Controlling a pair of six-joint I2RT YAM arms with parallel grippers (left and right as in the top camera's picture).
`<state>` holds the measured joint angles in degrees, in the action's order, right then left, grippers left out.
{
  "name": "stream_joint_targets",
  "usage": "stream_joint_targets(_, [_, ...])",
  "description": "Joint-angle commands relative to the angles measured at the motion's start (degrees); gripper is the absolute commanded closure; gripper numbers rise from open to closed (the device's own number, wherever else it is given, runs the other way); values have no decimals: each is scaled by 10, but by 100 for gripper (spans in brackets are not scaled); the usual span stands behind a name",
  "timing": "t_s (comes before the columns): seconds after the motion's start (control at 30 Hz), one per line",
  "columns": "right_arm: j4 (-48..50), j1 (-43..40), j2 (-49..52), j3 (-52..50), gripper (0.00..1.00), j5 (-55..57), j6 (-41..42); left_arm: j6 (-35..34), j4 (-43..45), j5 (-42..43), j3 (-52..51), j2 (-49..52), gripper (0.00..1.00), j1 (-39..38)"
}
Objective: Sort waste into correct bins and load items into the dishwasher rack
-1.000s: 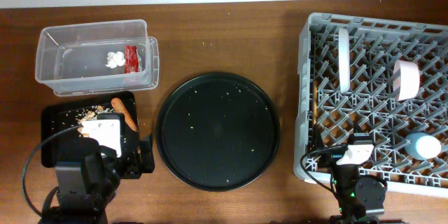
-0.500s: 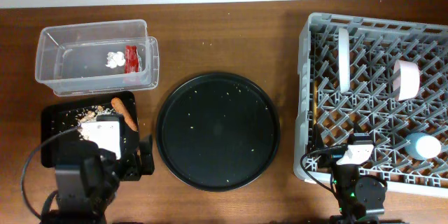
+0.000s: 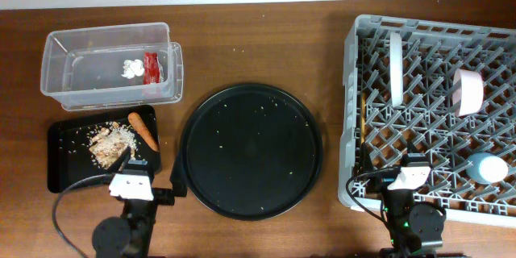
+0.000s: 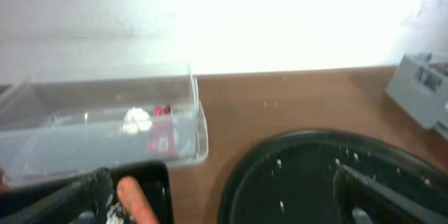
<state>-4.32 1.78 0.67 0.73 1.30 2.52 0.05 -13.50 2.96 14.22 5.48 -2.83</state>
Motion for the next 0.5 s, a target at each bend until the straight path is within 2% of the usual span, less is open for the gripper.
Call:
stream_joint_targets(0.0, [-2, -3, -5, -4, 2, 7, -4, 56, 127, 36, -84, -33, 1, 2])
stream_joint_targets(0.1, [-2, -3, -5, -4, 2, 7, -4, 97, 209, 54, -138, -52, 1, 2])
stream_joint_targets(0.17, [-2, -3, -5, -4, 2, 7, -4, 114, 180, 45, -137, -52, 1, 2])
stream_joint_targets(0.27, [-2, -3, -5, -4, 2, 7, -4, 112, 91, 17, -137, -52, 1, 2])
stream_joint_targets(0.47, [-2, -3, -5, -4, 2, 7, -4, 112, 88, -14, -137, -52, 1, 2])
